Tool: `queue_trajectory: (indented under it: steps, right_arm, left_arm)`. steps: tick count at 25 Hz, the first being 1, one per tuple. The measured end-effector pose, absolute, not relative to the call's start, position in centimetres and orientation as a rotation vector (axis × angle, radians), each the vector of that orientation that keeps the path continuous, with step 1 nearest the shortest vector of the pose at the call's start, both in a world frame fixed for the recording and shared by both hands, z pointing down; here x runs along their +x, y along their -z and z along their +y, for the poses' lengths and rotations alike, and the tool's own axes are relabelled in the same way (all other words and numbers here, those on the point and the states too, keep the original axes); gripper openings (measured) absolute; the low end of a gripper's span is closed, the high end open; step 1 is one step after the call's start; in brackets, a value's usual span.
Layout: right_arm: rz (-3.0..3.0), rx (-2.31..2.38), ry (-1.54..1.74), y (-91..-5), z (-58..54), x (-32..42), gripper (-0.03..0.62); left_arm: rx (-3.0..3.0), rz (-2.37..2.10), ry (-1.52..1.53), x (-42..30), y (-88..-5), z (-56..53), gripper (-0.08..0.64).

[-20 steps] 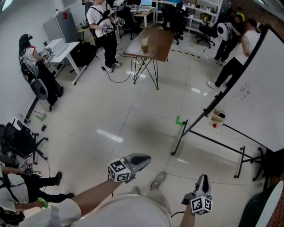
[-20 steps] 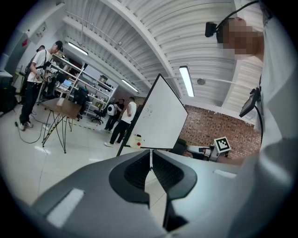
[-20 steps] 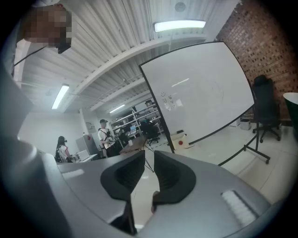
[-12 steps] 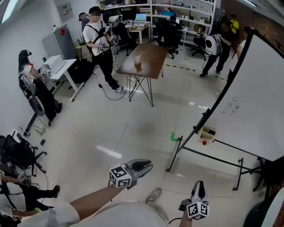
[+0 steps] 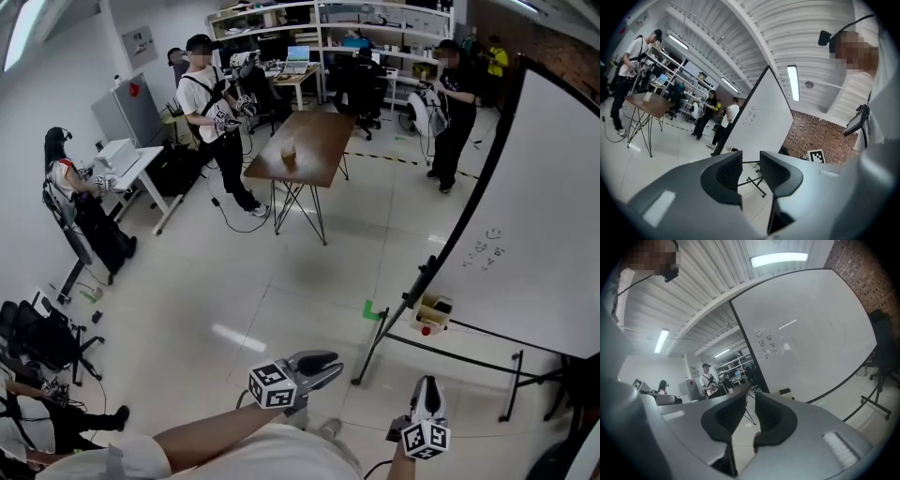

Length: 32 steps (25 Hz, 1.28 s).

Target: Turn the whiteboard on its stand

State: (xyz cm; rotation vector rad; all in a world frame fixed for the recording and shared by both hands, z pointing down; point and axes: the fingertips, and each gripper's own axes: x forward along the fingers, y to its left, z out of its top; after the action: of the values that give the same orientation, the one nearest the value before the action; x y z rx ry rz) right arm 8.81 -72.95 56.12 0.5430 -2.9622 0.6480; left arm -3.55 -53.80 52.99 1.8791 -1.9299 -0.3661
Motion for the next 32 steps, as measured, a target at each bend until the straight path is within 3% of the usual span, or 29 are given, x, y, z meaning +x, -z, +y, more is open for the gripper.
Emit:
queue_trajectory:
  steps: [9, 23, 32]
  right_arm:
    - [-2.902, 0.595, -0.475, -56.8, -73.8, 5.3, 0.055]
    - [-2.673, 0.95, -0.448, -61.5, -71.8, 1.1, 0.055]
    - [-2.57, 1.155, -0.538, -62.4, -69.3, 1.0, 0.055]
  left_arm:
    - [1.997, -1.748, 0.307, -8.4, -54.9, -59.0, 0.089]
    - [2.236, -1.402, 0.061, -18.5, -56.2, -73.1, 0.256]
    - [2.462, -1.334, -0.19, -17.7, -56.0, -83.3, 0.325]
